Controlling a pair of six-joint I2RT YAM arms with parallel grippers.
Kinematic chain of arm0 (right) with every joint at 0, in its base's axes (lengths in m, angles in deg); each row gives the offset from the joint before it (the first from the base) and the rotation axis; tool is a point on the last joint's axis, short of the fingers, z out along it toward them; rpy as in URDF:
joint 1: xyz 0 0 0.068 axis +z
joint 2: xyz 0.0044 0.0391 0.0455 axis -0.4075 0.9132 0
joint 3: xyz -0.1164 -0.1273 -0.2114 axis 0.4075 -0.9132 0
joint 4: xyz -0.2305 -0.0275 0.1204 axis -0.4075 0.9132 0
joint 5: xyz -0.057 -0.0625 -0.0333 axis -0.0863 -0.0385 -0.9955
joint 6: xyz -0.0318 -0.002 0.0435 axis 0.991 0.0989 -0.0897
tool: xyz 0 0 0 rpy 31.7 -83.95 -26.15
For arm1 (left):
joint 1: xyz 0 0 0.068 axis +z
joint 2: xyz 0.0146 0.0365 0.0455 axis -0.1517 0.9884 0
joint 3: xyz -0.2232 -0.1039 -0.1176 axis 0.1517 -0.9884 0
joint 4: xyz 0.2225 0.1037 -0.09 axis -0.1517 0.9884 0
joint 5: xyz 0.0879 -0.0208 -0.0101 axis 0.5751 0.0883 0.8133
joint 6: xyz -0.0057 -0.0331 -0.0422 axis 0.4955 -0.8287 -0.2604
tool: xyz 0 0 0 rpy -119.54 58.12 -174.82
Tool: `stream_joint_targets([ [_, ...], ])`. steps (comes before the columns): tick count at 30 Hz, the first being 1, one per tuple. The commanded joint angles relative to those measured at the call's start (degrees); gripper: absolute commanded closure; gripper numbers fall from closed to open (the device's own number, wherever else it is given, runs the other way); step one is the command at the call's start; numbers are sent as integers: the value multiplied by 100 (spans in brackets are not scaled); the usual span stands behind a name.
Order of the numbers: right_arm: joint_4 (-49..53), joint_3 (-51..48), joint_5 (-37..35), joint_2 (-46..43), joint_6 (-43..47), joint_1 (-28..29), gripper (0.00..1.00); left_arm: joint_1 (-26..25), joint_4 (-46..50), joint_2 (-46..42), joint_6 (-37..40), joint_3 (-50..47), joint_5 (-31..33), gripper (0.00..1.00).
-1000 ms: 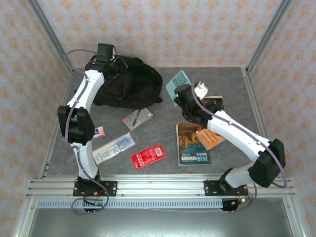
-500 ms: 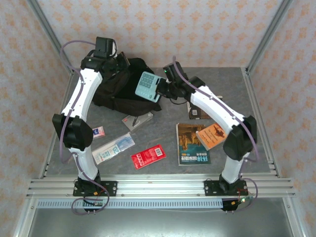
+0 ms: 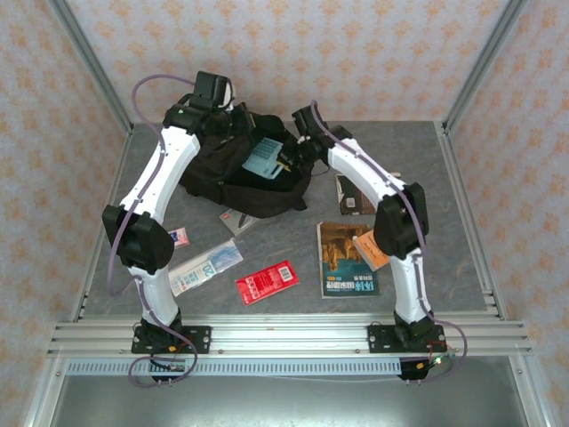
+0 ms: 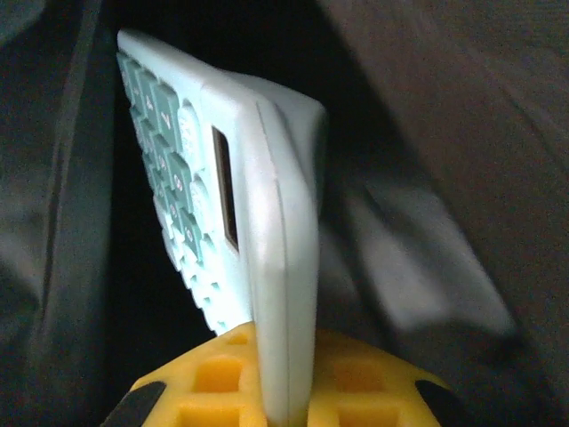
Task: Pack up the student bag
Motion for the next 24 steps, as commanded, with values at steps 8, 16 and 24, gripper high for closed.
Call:
stream_joint_targets([
  [8,-1018,2427,576,2075,-1293,99,100,-18,-602,67,-285,383,-530,100],
  [16,-2039,3444,823,3113,-1742,355,83,18,-309,570,-135,911,-366,100],
  [24,-529,3385,516,2382,372,368,37,133,-53,656,143,1056,-33,100],
])
